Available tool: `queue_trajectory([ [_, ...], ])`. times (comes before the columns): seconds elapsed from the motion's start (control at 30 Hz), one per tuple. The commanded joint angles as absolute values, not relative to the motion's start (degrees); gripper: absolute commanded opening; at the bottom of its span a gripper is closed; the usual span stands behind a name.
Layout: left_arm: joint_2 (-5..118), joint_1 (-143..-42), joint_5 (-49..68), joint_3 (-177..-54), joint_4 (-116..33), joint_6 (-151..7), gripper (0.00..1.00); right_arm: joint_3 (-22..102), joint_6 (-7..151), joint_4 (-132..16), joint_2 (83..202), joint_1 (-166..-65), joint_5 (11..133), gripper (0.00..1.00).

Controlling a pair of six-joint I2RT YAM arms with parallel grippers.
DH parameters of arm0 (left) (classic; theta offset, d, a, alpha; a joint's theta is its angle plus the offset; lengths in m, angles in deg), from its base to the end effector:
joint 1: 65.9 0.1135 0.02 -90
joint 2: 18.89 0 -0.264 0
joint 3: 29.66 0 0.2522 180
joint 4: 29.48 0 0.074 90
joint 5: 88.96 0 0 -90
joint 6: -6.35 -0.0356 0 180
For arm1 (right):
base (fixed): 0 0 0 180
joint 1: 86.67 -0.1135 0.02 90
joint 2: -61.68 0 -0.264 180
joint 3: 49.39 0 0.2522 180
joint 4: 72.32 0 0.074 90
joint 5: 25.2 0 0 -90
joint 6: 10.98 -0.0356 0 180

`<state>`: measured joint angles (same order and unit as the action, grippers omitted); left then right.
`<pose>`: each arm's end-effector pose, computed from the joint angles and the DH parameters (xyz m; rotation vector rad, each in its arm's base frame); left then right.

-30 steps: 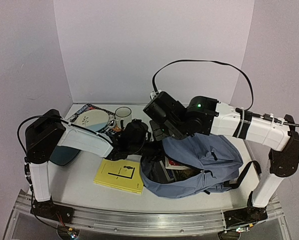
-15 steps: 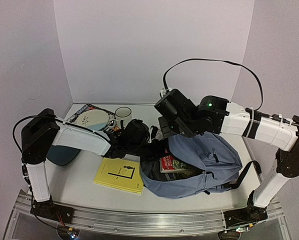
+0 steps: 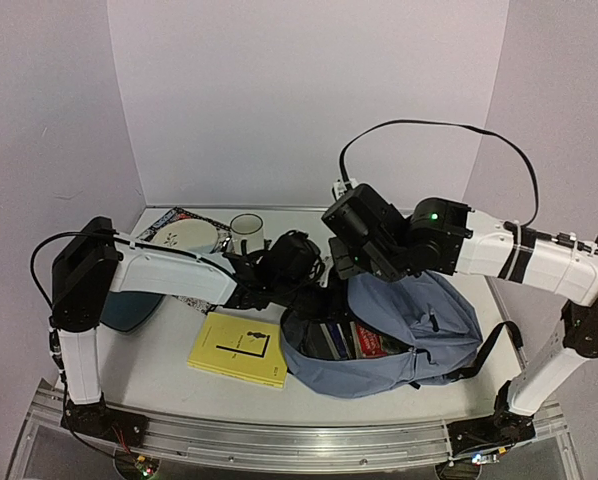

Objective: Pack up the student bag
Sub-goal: Place the book in the largest pocket of the bag, then place the largest pocket of the student bag.

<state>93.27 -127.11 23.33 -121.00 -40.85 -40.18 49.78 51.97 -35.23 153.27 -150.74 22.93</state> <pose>0.2029 -0.3972 0.2114 0.6436 2.3890 -1.3712 0.1809 0.3177 0.3612 -0.2024 1.9465 0.2835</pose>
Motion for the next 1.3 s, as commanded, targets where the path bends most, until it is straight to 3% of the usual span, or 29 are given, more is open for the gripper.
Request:
queue_trajectory([
  [0.0,86.5,-126.0,18.7,-119.4,-45.0,-44.1,0.57,46.3,50.2,-36.0,148.2,-149.6,19.0,0.0],
  [0.3,73.8,-119.5,15.9,-108.5,-48.7,-41.9,0.72,36.1,44.6,-29.7,141.3,-145.2,20.5,0.0],
  [0.63,71.5,-112.9,18.2,-103.3,-53.0,-42.3,0.7,31.8,38.7,-14.4,131.9,-134.0,17.4,0.0],
  [0.9,75.3,-111.4,20.6,-104.3,-53.5,-42.2,0.69,33.5,38.2,-9.6,131.9,-131.1,18.2,0.0],
  [0.97,75.5,-111.3,20.6,-104.3,-53.6,-42.7,0.69,34.1,39.3,-10.6,132.2,-131.1,20.9,0.03],
  [1.27,74.4,-109.5,19.8,-104.7,-58.9,-43.9,0.7,37.7,52.3,-24.4,135.2,-131.1,48.2,0.52],
])
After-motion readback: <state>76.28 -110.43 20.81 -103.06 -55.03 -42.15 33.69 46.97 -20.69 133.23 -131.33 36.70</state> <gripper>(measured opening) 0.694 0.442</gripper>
